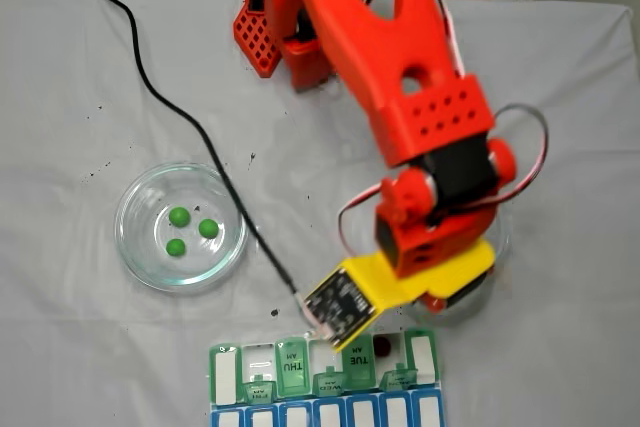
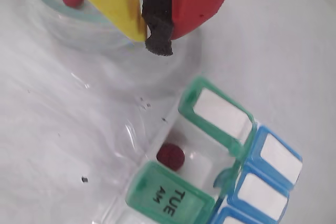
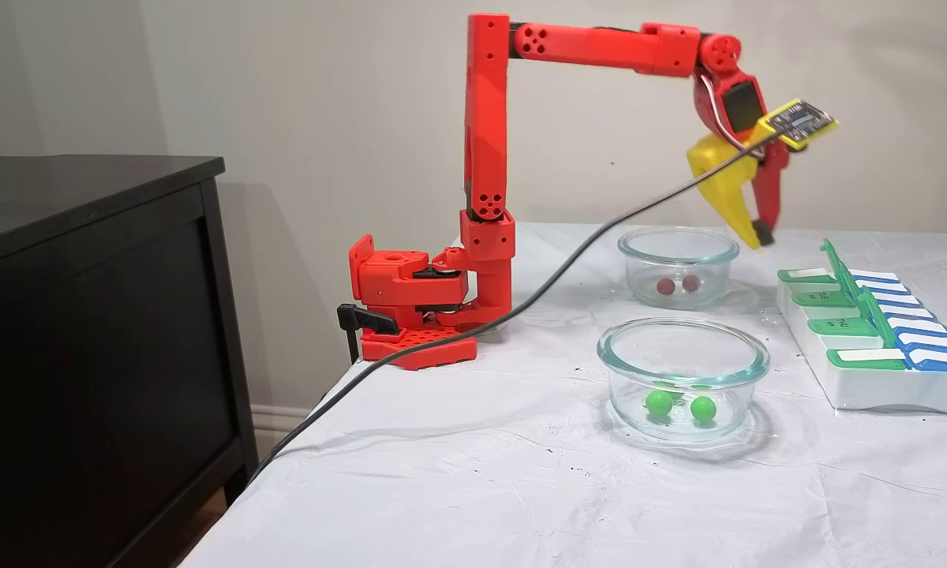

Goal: Sort medicines into box.

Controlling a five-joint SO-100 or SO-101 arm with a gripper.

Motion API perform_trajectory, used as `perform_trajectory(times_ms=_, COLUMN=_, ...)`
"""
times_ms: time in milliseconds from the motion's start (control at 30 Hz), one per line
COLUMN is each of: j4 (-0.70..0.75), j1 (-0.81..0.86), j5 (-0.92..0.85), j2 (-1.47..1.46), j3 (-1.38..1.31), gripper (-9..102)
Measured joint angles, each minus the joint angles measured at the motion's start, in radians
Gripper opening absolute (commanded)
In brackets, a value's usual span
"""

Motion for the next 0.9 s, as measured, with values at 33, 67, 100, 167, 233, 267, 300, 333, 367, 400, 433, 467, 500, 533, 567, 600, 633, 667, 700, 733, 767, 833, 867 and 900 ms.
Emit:
perform_trajectory(times_ms=33, j4=0.041, j1=-0.026, j5=-0.003, j2=0.017, j3=0.0, gripper=0)
perform_trajectory(times_ms=67, j4=0.101, j1=-0.063, j5=-0.012, j2=0.031, j3=0.0, gripper=0)
perform_trajectory(times_ms=100, j4=0.13, j1=-0.084, j5=-0.02, j2=0.034, j3=0.0, gripper=0)
perform_trajectory(times_ms=167, j4=0.187, j1=-0.15, j5=-0.051, j2=0.035, j3=0.003, gripper=0)
perform_trajectory(times_ms=233, j4=0.196, j1=-0.193, j5=-0.089, j2=0.035, j3=0.031, gripper=0)
perform_trajectory(times_ms=267, j4=0.196, j1=-0.209, j5=-0.112, j2=0.035, j3=0.049, gripper=0)
perform_trajectory(times_ms=300, j4=0.196, j1=-0.224, j5=-0.146, j2=0.035, j3=0.067, gripper=0)
perform_trajectory(times_ms=333, j4=0.196, j1=-0.232, j5=-0.172, j2=0.035, j3=0.08, gripper=0)
perform_trajectory(times_ms=367, j4=0.195, j1=-0.239, j5=-0.207, j2=0.035, j3=0.092, gripper=0)
perform_trajectory(times_ms=400, j4=0.192, j1=-0.244, j5=-0.247, j2=0.035, j3=0.106, gripper=0)
perform_trajectory(times_ms=433, j4=0.19, j1=-0.245, j5=-0.284, j2=0.035, j3=0.115, gripper=0)
perform_trajectory(times_ms=467, j4=0.19, j1=-0.245, j5=-0.308, j2=0.035, j3=0.12, gripper=0)
perform_trajectory(times_ms=500, j4=0.19, j1=-0.247, j5=-0.348, j2=0.035, j3=0.121, gripper=0)
perform_trajectory(times_ms=533, j4=0.19, j1=-0.249, j5=-0.37, j2=0.035, j3=0.123, gripper=0)
perform_trajectory(times_ms=567, j4=0.19, j1=-0.249, j5=-0.402, j2=0.035, j3=0.123, gripper=0)
perform_trajectory(times_ms=600, j4=0.19, j1=-0.249, j5=-0.431, j2=0.035, j3=0.123, gripper=0)
perform_trajectory(times_ms=633, j4=0.19, j1=-0.249, j5=-0.454, j2=0.035, j3=0.123, gripper=0)
perform_trajectory(times_ms=667, j4=0.19, j1=-0.249, j5=-0.486, j2=0.035, j3=0.123, gripper=0)
perform_trajectory(times_ms=700, j4=0.19, j1=-0.249, j5=-0.511, j2=0.035, j3=0.123, gripper=0)
perform_trajectory(times_ms=733, j4=0.19, j1=-0.249, j5=-0.54, j2=0.034, j3=0.123, gripper=1)
perform_trajectory(times_ms=767, j4=0.19, j1=-0.249, j5=-0.554, j2=0.028, j3=0.123, gripper=2)
perform_trajectory(times_ms=833, j4=0.172, j1=-0.238, j5=-0.577, j2=0.009, j3=0.123, gripper=3)
perform_trajectory(times_ms=867, j4=0.152, j1=-0.229, j5=-0.589, j2=-0.005, j3=0.127, gripper=4)
perform_trajectory(times_ms=900, j4=0.147, j1=-0.225, j5=-0.592, j2=-0.009, j3=0.13, gripper=4)
